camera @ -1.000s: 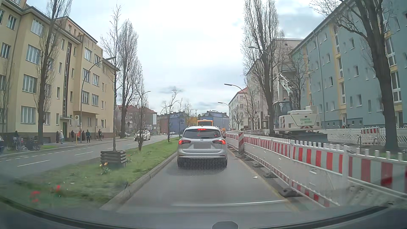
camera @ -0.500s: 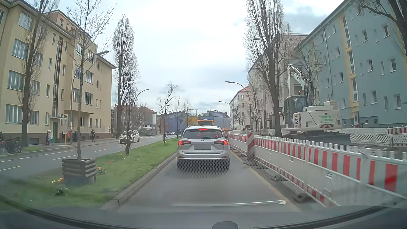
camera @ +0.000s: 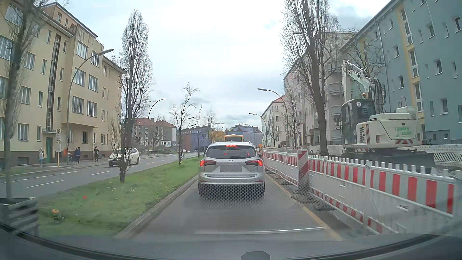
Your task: Follow the waypoints while adhering to traffic rules and regulations
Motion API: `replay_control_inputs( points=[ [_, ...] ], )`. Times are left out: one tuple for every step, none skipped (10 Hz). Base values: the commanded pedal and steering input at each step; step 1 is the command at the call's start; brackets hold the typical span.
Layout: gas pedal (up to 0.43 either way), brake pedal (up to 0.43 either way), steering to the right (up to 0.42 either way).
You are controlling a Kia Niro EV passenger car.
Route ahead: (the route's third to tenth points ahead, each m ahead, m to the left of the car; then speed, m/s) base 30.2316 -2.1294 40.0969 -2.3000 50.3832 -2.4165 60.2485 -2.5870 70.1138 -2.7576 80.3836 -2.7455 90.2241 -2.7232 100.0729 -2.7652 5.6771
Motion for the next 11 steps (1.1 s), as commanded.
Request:
replay_control_inputs(
  points=[
    [0.000,0.140,0.000],
    [0.000,0.238,-0.001],
    [0.000,0.256,0.000],
    [0.000,0.293,0.000],
    [0.000,0.293,-0.001],
    [0.000,0.293,0.000],
    [0.000,0.293,0.000],
    [0.000,0.287,0.000],
    [0.000,0.274,-0.001],
    [0.000,0.268,-0.002],
    [0.000,0.256,-0.002]
  ],
)
